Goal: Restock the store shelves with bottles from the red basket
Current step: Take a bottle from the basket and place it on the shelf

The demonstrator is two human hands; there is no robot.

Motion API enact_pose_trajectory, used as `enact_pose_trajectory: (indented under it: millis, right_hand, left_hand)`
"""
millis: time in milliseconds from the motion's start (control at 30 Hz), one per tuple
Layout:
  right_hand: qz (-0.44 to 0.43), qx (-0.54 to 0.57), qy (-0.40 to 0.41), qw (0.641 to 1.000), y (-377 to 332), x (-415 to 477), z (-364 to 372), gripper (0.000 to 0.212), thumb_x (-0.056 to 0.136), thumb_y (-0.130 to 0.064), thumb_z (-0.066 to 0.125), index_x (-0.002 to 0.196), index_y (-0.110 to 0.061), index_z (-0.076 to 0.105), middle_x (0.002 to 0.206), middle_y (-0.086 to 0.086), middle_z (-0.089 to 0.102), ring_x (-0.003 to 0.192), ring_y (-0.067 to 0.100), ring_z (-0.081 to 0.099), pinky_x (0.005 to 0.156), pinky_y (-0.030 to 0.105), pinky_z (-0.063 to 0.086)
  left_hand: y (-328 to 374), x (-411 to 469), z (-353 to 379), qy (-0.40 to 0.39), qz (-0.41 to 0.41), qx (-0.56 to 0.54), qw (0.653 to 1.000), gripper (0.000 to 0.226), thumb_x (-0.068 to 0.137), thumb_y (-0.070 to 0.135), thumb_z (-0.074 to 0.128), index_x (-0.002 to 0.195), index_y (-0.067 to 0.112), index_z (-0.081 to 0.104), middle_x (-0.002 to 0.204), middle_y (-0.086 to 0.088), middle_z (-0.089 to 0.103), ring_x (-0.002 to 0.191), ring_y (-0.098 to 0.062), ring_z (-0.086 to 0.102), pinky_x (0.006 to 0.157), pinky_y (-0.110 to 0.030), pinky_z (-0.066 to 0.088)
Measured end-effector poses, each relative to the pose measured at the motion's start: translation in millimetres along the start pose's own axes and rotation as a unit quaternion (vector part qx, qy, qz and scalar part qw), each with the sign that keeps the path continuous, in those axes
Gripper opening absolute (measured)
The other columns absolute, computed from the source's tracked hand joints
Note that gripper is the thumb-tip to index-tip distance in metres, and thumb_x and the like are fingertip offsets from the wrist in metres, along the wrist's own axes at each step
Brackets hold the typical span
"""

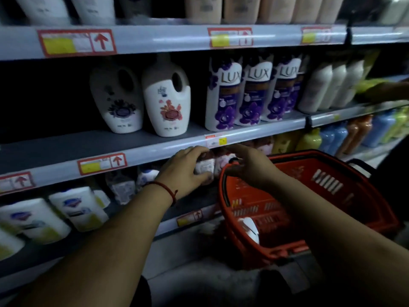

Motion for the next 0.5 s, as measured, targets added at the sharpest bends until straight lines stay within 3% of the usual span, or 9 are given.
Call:
enact_pose_trajectory:
  millis: [133, 333, 500]
  right_hand:
    - [0.055, -0.049, -0.046, 0.996, 35, -29, -6, 0.069, 0.074, -0.022, 0.084, 0.136, -0.013, 0.055, 0.134, 0.007, 0.062, 0.124, 0.021, 0.057, 0.096, 0.023, 0.041]
    - [0.132, -0.074, -0.125, 0.981, 90, -62, 4, 0.068, 0.076, -0.02, 0.083, 0.136, -0.01, 0.054, 0.134, 0.011, 0.061, 0.121, 0.024, 0.059, 0.099, 0.03, 0.045]
    - [0.189, -0.106, -0.224, 0.95, 132, -79, 29, 0.064, 0.079, -0.025, 0.081, 0.136, -0.01, 0.054, 0.132, 0.009, 0.062, 0.119, 0.024, 0.06, 0.095, 0.028, 0.045]
  left_hand:
    - [32, 4, 39, -0.065, 0.041, 0.013, 0.997, 0.054, 0.08, 0.036, 0.073, 0.13, 0.026, 0.054, 0.132, 0.002, 0.057, 0.12, -0.018, 0.053, 0.099, -0.031, 0.044]
    - [56, 12, 109, -0.173, 0.075, 0.056, 0.981, 0.053, 0.083, 0.029, 0.069, 0.133, 0.027, 0.051, 0.135, 0.002, 0.054, 0.122, -0.02, 0.053, 0.1, -0.035, 0.045]
    - [64, 13, 161, -0.271, 0.109, 0.165, 0.942, 0.048, 0.089, 0.027, 0.064, 0.135, 0.03, 0.05, 0.132, 0.002, 0.055, 0.123, -0.022, 0.052, 0.091, -0.032, 0.044]
Point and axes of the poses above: each hand's wrist, its own x-axis towards the middle knuckle, its own z-axis out of the palm, y = z × x, the point moved 4 cm from there along x, towards the middle knuckle
